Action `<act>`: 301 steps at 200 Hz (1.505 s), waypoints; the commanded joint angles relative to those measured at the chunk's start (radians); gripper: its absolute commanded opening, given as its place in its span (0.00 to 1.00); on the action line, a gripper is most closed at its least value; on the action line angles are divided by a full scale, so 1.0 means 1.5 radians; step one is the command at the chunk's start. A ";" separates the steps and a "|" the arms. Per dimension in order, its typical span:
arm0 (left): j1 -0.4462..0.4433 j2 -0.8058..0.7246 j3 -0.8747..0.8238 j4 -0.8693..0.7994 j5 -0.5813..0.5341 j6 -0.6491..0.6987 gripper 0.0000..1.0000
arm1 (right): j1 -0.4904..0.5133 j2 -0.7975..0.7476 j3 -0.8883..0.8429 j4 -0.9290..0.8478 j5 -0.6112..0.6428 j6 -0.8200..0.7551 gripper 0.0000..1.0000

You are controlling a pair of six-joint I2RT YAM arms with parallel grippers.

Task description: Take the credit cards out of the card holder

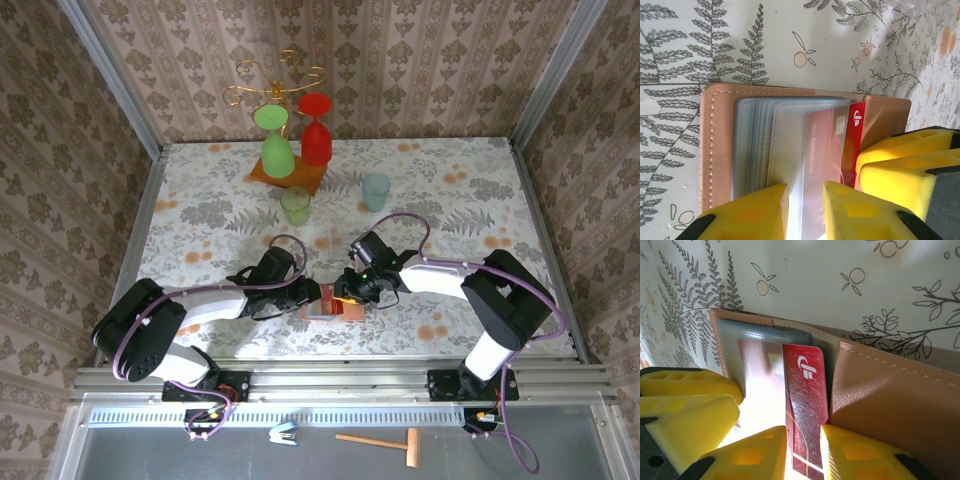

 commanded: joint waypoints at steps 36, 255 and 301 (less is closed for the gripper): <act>0.005 -0.004 0.005 -0.029 0.003 0.001 0.26 | -0.006 -0.038 0.008 -0.033 -0.003 -0.006 0.24; -0.009 0.058 0.071 -0.070 0.020 0.028 0.15 | -0.061 0.012 -0.079 0.119 -0.110 0.028 0.23; -0.007 0.061 0.059 -0.068 0.021 0.025 0.15 | -0.068 0.040 -0.097 0.205 -0.159 0.060 0.21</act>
